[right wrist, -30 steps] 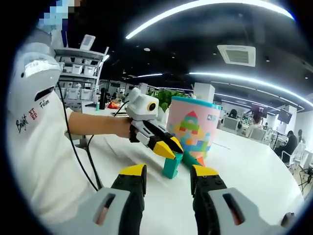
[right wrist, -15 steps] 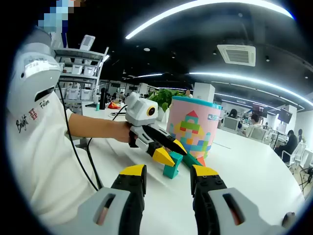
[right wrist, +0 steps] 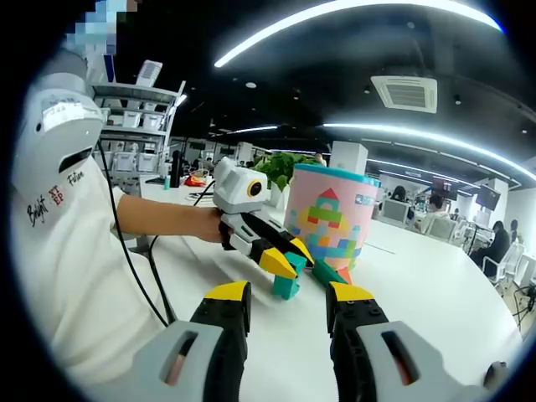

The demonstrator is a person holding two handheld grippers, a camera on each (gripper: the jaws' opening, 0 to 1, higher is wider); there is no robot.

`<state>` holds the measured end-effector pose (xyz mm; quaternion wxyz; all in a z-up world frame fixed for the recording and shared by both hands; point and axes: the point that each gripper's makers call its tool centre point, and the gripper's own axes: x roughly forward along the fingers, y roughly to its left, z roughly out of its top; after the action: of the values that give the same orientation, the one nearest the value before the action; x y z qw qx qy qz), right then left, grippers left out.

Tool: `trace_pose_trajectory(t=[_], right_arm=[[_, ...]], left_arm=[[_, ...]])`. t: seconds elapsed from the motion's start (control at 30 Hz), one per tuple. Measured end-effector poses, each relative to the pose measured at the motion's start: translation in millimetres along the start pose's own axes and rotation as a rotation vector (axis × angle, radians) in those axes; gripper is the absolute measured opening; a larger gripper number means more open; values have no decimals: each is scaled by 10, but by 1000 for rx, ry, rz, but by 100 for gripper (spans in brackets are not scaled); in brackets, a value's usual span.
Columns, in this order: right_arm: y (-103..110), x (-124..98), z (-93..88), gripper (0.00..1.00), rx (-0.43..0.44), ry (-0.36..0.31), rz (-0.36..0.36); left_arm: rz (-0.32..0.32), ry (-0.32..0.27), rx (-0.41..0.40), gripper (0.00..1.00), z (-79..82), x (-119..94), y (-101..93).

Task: Arrange the toys in the designated storage area by placing each visible toy with the group until no toy remains scattered across the table.

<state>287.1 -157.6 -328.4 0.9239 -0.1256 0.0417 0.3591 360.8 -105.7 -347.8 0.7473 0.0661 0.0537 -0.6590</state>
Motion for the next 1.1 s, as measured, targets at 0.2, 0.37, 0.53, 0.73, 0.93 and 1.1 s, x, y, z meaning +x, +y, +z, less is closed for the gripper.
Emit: trace_pose_trajectory(t=[0.2, 0.37, 0.53, 0.73, 0.93, 1.1], right_arm=[[10, 4, 16, 36, -2, -3, 1], [27, 23, 35, 36, -8, -2, 7], [38, 37, 77, 36, -15, -9, 11], [74, 34, 145, 39, -10, -36, 29], [17, 31, 155, 39, 9, -25, 5], [-38, 11, 138, 38, 98, -14, -7]], left_arm=[[-75, -46, 12, 22, 217, -278, -46], [-131, -90, -10, 23, 431, -525, -74], [-147, -115, -14, 23, 587, -750, -61], [-147, -172, -25, 23, 827, -979, 45], [-107, -172, 18, 23, 975, -1108, 185], [-82, -174, 47, 23, 1172, -1185, 330]])
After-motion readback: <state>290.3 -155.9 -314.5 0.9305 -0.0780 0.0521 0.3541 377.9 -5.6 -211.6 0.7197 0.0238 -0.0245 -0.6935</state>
